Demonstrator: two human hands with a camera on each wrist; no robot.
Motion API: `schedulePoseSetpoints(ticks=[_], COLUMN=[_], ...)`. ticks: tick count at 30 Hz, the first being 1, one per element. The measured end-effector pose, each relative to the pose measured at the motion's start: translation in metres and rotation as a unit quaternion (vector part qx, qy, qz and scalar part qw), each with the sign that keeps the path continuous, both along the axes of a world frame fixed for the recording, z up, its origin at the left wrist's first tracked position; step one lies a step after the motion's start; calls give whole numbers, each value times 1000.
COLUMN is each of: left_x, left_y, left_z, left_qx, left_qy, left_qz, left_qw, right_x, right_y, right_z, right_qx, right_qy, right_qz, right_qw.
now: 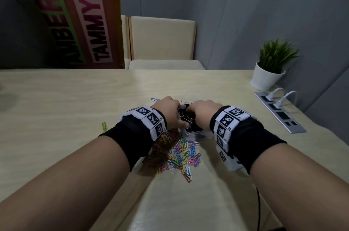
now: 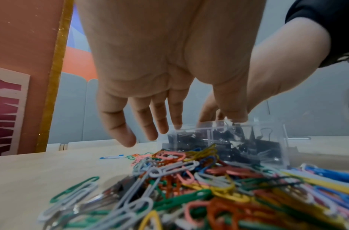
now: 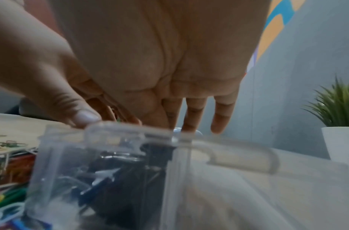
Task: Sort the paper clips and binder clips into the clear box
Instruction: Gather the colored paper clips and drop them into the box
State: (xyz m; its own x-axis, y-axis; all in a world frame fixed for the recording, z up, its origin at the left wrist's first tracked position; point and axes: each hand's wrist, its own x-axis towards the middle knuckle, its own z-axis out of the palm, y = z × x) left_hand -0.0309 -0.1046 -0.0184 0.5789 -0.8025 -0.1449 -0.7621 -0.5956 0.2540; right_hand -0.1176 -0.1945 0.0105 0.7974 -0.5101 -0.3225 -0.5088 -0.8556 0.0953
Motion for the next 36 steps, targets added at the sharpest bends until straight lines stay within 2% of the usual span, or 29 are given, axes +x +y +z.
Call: schedulePoseSetpoints(ticks=[2, 7, 14, 20, 24, 27, 31, 34, 36], left_x=[0, 0, -2, -2, -1, 8, 30, 39, 42], left_y=[0, 1, 2, 2, 9, 23, 50, 72, 84], left_z=[0, 1, 1, 1, 3, 11, 22, 22, 20], left_qx=[-2, -4, -5, 6, 26, 31, 107, 196, 226], left_qy=[0, 4, 8, 1, -22, -39, -86, -103, -104], left_qz=[0, -1, -6, -13, -28, 4, 42, 45, 37], left_qw=[1000, 1000, 1000, 1000, 999, 999, 990, 974, 968], right_x=[1, 1, 3, 3, -8, -12, -9, -5, -5], right_y=[-3, -11, -10, -10, -4, 6, 33, 53, 66], right_z=[1, 3, -3, 9, 9, 10, 12, 9, 7], right_qx=[19, 52, 39, 9, 38, 54, 67, 41, 6], right_qy=[-27, -154, -68, -25, -95, -139, -77, 15, 75], right_qz=[-6, -50, -15, -43, -42, -23, 33, 76, 107], right_qw=[999, 985, 997, 999, 994, 989, 994, 996, 991])
